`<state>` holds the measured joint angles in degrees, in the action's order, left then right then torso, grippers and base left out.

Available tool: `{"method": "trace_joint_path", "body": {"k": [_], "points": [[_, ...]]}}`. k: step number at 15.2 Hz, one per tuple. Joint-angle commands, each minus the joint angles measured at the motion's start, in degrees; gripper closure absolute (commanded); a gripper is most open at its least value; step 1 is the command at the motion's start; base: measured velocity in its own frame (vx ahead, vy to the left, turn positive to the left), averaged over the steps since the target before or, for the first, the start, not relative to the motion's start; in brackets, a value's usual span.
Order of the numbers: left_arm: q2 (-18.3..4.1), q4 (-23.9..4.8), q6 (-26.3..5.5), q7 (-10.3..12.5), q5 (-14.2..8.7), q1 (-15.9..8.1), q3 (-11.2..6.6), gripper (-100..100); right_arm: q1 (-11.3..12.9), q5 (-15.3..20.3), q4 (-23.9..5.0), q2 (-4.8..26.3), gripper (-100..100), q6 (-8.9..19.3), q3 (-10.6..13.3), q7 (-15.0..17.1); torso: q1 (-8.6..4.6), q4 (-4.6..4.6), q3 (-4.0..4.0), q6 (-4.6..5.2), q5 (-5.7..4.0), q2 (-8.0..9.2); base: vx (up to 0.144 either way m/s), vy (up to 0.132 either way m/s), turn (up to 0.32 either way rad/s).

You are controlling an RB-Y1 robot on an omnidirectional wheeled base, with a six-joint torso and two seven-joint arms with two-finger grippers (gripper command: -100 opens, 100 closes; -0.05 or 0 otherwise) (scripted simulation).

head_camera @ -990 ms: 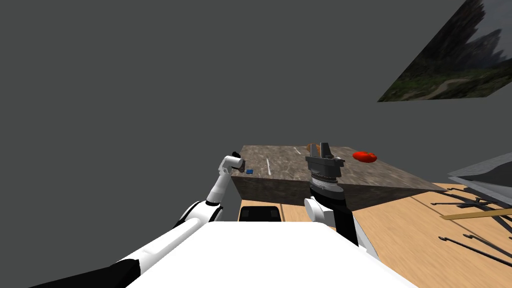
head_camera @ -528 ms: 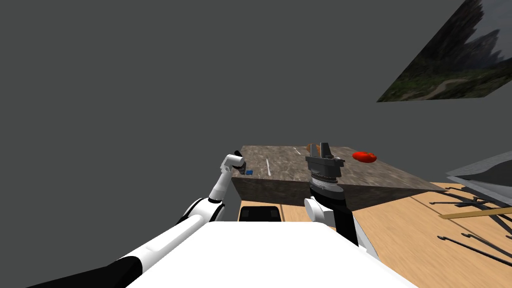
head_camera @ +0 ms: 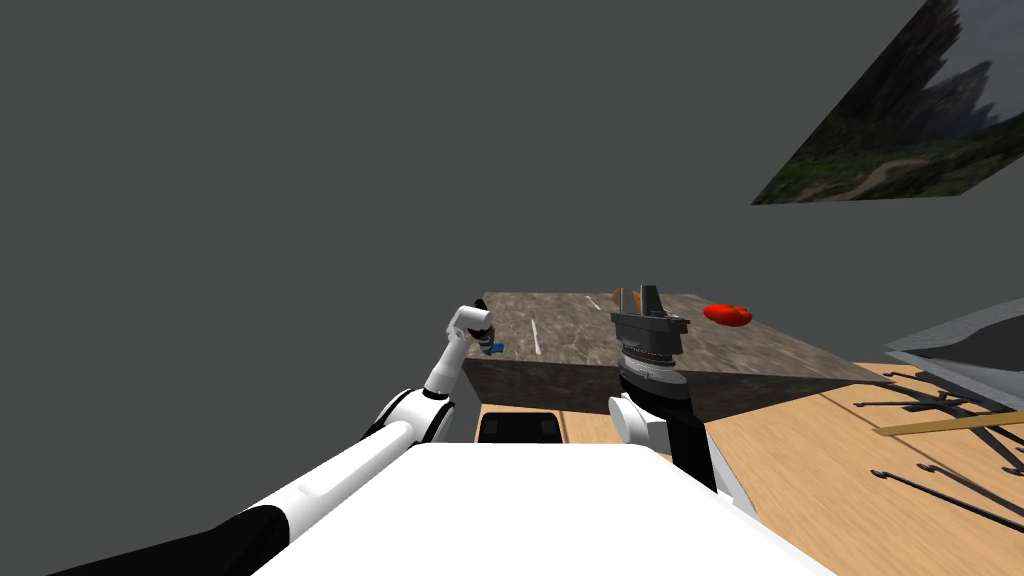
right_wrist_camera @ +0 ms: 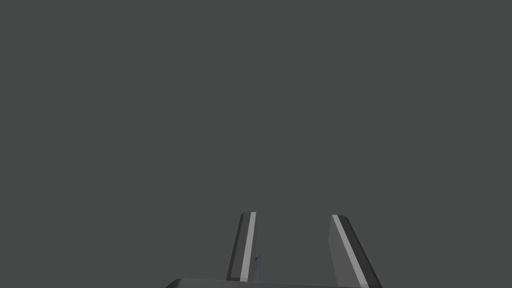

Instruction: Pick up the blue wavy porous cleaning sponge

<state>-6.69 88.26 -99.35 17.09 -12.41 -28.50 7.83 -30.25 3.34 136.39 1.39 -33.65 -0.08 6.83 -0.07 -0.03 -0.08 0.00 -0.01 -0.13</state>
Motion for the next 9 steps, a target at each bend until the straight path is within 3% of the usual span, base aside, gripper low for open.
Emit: {"method": "trace_joint_path", "body": {"k": [1,2,7,9], "points": [[0.38,-0.86,-1.85,0.3,-0.2,-0.67,0.13,-100,0.0,0.0,0.0,0.0,0,0.0,0.0,0.0,0.0,0.0,0.0,0.0,0.0,0.0,0.032,-0.013,-0.023],[0.91,-1.53,-3.83,0.65,-0.43,-1.32,0.31,-100,0.0,0.0,0.0,0.0,0,0.0,0.0,0.0,0.0,0.0,0.0,0.0,0.0,-0.01,0.043,-0.015,-0.03],[2.4,-2.79,-7.84,1.29,-0.87,-2.46,0.65,-100,0.0,0.0,0.0,0.0,0,0.0,0.0,0.0,-0.02,-0.01,-0.02,0.0,0.0,-0.03,0.038,-0.014,-0.021],[2.2,-2.57,-7.37,1.16,-0.87,-2.33,0.57,-100,0.0,0.0,0.0,0.0,0,0.0,0.0,0.0,-0.02,-0.01,-0.02,0.0,-0.01,-0.04,0.031,-0.011,-0.013]]}}
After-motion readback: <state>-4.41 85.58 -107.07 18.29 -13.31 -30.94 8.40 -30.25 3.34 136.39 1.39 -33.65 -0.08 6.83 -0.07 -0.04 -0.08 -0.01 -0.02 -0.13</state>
